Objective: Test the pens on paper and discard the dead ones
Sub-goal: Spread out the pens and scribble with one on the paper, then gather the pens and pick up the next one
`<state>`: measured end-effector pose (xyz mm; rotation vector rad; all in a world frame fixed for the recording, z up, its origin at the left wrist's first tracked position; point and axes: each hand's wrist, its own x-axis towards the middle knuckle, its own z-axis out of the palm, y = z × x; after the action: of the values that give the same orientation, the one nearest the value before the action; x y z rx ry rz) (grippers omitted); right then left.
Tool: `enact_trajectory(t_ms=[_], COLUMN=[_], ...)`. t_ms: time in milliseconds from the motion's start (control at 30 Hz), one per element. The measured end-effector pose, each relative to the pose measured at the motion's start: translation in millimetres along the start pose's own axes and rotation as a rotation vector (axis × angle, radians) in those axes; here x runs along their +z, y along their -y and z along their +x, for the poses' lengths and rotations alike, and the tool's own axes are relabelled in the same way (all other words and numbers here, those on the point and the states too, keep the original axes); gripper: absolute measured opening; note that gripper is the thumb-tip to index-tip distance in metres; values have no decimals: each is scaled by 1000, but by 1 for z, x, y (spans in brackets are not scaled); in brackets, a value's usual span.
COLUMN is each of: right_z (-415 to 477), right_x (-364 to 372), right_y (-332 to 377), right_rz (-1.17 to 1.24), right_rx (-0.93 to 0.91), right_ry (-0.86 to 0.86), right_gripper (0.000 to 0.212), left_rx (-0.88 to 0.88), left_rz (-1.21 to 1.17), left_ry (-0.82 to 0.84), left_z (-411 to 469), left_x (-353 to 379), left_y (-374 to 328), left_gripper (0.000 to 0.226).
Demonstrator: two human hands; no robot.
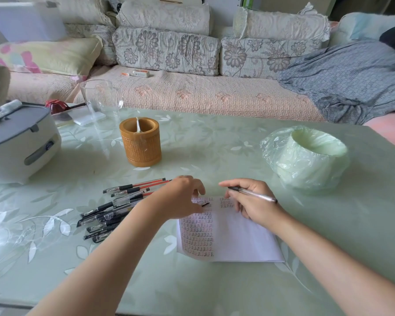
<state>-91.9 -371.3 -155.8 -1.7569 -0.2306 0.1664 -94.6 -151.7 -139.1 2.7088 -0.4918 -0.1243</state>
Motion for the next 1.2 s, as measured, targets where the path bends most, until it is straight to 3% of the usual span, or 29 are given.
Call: enact_trajectory(t_ms=[233,367,600,767,1067,1200], right_z=[2,2,8,8,0,-5], right_x=[-11,-17,-17,-17,-9,-3], right_y=[18,21,10,3,9,13], right_rz=[253,322,-223,-530,-722,-981], right_rx=[113,90,-20,-83,-252,-417], right_ry=[36,32,-27,-89,0,46], right_gripper=[48,41,34,18,19,26], left_rx=[-22,-11,-90,-110,-63,-132], left_rz=[44,2,-253,-249,-288,-429], left_ry=[-34,-124,-204,-249,-174,-134], left_z=[-1,-3,4,6,3,2], left_x=[1,-1,-3,-4,-2,1], left_y=[-6,-12,-16,-14,-24,-36], left_gripper=[14,8,13,11,7,3])
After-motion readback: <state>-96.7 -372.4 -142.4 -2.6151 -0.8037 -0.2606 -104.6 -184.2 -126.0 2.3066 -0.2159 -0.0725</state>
